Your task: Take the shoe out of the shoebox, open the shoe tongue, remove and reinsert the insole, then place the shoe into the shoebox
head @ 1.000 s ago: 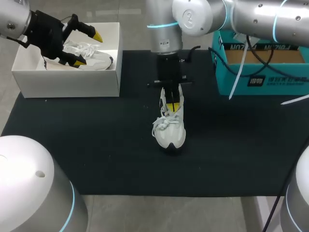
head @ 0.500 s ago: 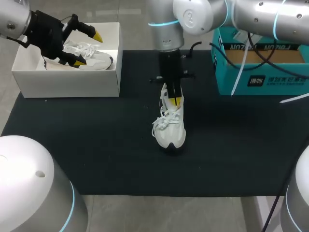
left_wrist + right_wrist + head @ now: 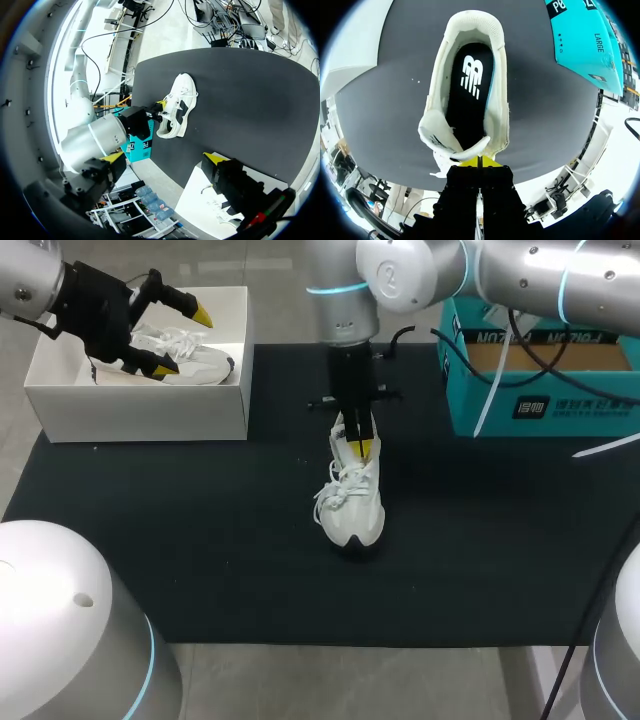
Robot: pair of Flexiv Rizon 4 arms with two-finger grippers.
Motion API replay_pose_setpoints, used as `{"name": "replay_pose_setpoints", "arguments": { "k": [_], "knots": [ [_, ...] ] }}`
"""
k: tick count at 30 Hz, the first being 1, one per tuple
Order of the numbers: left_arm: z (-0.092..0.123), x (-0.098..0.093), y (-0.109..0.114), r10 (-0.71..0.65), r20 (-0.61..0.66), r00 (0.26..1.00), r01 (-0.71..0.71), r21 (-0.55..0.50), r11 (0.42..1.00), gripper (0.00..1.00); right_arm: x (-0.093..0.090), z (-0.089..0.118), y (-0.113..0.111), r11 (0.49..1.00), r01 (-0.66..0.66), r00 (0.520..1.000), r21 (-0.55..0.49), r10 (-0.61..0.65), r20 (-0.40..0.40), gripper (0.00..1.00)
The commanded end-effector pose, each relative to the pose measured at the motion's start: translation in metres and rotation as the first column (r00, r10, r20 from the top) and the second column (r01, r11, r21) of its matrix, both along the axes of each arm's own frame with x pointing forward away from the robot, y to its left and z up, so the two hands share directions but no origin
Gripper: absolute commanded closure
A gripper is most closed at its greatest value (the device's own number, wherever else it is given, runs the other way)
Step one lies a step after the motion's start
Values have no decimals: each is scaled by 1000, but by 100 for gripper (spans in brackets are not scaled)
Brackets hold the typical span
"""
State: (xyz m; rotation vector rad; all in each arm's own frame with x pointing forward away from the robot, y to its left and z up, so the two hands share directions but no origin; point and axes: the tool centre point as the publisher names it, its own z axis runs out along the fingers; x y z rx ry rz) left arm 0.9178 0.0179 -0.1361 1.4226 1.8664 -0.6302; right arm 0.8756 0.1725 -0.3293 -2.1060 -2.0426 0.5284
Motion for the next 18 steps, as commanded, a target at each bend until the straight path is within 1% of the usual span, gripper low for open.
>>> {"name": "replay_pose_setpoints", "arguments": {
  "k": [1, 2, 6, 10, 18],
  "knots": [
    [0, 0, 0, 1, 0, 1000, -1, 3, 1000, 0, -2, 20, 10, 999, -6, 1000, -33, 6, 0, 100],
    [0, 0, 0, 1, 0, 1000, -1, 3, 1000, 0, -5, 24, 11, 999, -6, 1000, -46, 6, -2, 100],
    [0, 0, 0, 1, 0, 1000, -1, 3, 1000, 0, -11, 33, 17, 999, -2, 1000, -43, 2, 9, 100],
    [0, 0, 0, 1, 0, 1000, -1, 3, 1000, 0, -13, 27, 15, 1000, 6, 1000, -27, -6, 27, 100],
    [0, 0, 0, 1, 0, 1000, -1, 3, 1000, 0, 3, 6, 7, 1000, -2, 999, -12, 2, 34, 100]
  ]
}}
